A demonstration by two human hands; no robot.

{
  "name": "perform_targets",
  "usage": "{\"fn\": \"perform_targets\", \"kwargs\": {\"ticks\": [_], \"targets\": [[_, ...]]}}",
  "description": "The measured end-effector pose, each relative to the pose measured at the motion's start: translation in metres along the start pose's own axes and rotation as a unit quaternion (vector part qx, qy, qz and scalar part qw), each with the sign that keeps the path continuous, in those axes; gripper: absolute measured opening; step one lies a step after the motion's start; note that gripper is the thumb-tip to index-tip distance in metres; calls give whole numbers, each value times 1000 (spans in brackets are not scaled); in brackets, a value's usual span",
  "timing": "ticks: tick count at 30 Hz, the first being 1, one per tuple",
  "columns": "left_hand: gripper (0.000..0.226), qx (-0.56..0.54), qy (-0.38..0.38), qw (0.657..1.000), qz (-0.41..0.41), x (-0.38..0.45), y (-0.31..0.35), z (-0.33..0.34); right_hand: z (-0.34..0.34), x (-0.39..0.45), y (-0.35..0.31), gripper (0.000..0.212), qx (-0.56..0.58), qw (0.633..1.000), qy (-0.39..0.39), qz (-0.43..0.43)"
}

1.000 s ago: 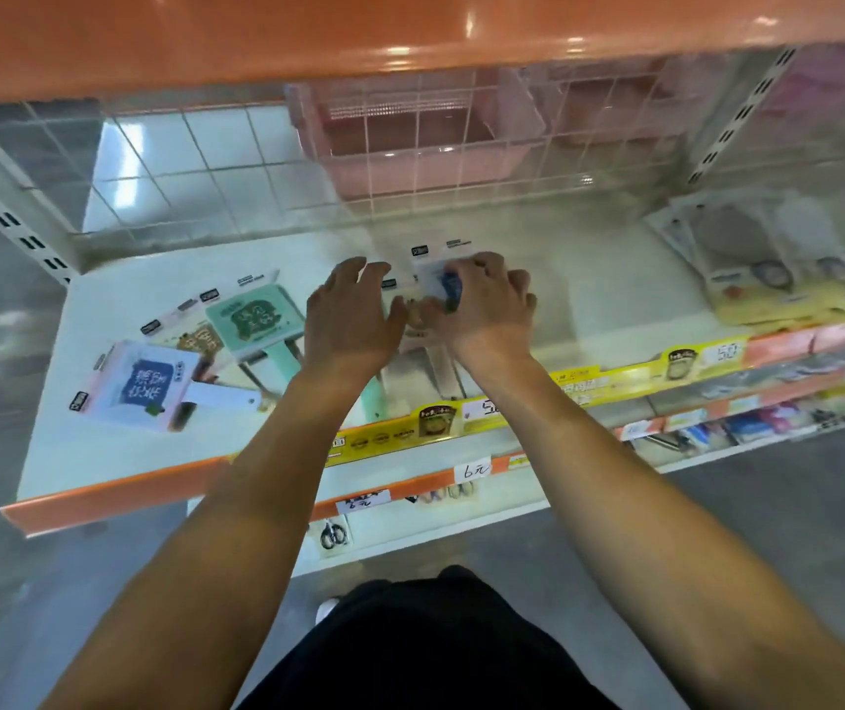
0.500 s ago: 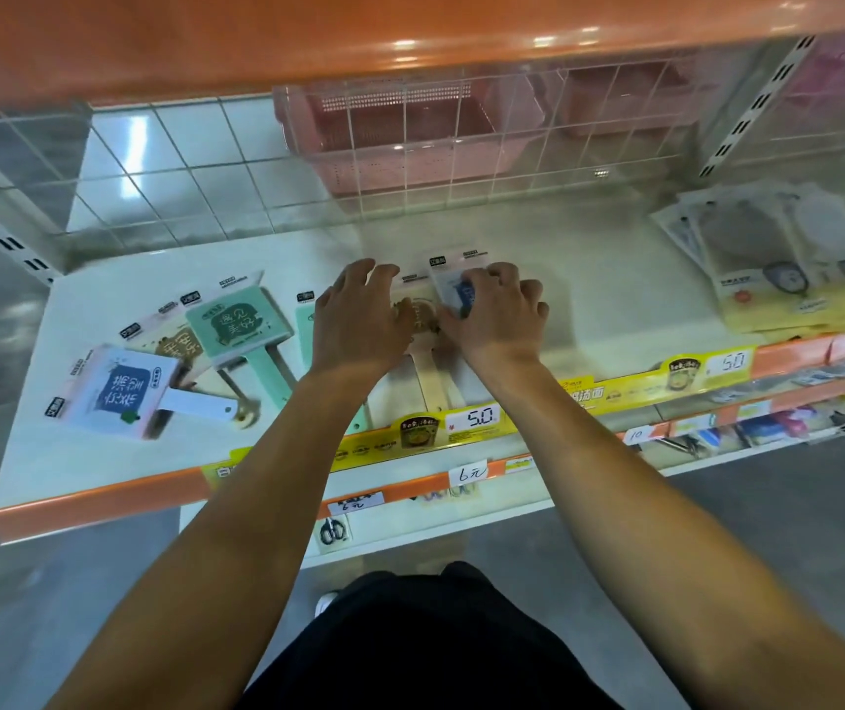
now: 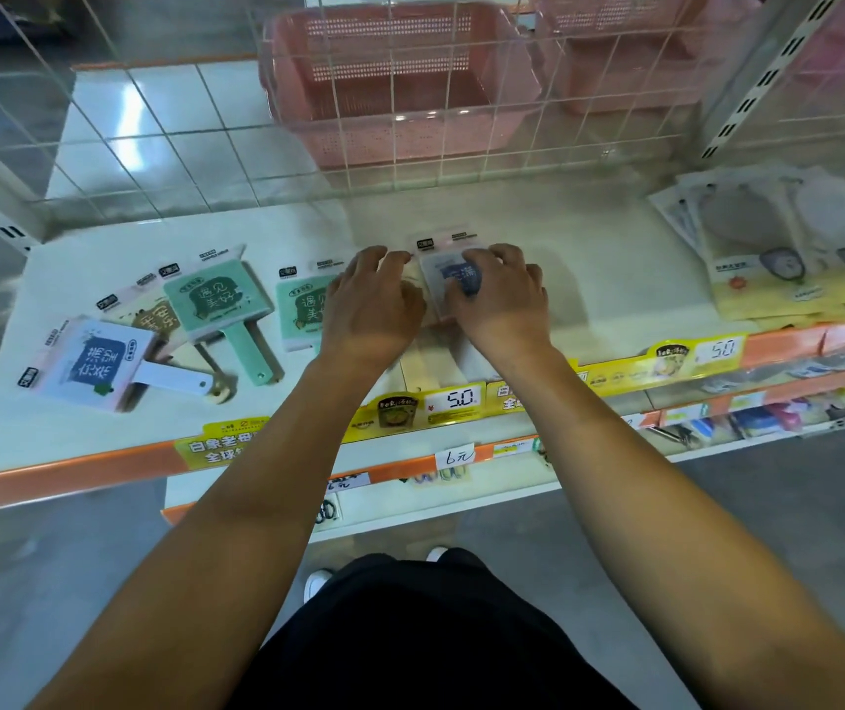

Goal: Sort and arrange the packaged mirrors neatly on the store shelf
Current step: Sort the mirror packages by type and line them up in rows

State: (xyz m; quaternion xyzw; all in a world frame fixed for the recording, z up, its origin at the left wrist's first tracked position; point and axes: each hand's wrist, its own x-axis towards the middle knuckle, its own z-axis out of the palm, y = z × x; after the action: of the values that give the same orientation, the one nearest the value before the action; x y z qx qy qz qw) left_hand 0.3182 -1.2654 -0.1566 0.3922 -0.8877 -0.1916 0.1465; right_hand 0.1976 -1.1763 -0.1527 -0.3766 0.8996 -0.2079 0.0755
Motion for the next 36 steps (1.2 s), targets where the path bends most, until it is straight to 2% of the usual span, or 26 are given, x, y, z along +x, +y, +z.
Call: {"fn": "perform_targets", "kwargs": {"ticks": [8, 12, 20, 36], "targets": [[48, 8, -19, 1000, 1, -4, 18, 9, -3, -3, 23, 39, 37, 999, 12, -21], [46, 8, -25, 1000, -3, -6, 26, 12, -5, -4, 34, 40, 69, 997, 5, -35], [47, 23, -50, 998, -13, -8, 33, 17, 0, -6, 47, 40, 24, 998, 4, -60], [40, 27, -23, 999, 9, -11, 28, 27, 1, -14, 50, 36, 18, 998, 31, -58]]}}
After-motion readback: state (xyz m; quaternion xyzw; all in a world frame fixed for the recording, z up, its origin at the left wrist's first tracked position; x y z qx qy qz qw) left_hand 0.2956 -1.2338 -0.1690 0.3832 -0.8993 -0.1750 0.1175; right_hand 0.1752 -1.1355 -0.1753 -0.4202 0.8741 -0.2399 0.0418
